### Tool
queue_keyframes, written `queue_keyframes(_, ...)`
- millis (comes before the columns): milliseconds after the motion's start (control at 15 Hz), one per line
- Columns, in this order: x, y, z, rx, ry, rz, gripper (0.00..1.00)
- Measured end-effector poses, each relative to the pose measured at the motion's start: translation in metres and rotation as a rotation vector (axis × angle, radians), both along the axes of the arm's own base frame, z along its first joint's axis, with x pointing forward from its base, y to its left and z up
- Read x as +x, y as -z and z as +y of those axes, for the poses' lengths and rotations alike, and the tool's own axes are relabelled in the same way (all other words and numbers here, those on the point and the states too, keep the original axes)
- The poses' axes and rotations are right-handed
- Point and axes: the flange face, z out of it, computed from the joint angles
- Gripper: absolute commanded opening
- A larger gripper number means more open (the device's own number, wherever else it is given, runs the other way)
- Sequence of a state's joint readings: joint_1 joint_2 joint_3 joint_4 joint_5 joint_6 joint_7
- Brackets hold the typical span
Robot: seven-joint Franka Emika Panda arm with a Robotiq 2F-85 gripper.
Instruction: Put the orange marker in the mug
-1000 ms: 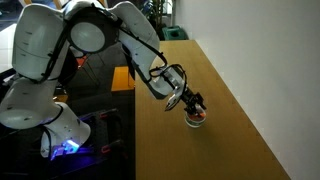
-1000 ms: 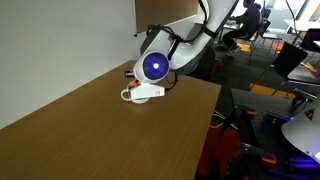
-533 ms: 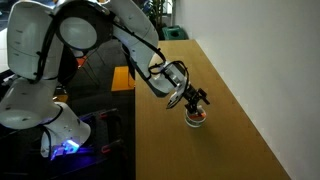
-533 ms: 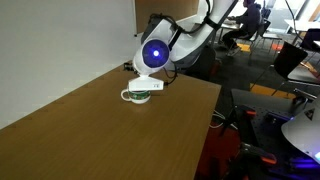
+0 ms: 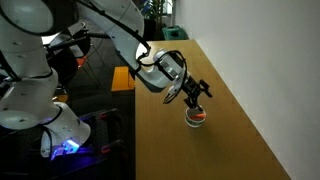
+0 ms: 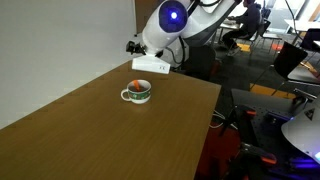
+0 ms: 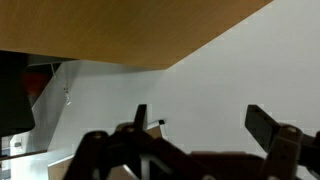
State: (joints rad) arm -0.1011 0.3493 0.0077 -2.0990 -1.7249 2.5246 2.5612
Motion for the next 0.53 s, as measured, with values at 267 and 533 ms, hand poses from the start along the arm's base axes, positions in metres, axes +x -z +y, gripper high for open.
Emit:
queue_keyframes(267,-0.023,-0.031,0.001,0.053,-0.021,-0.051,1.00)
queue_keyframes(533,-0.038,-0.045,-0.002,0.069,-0.028,-0.062,1.00)
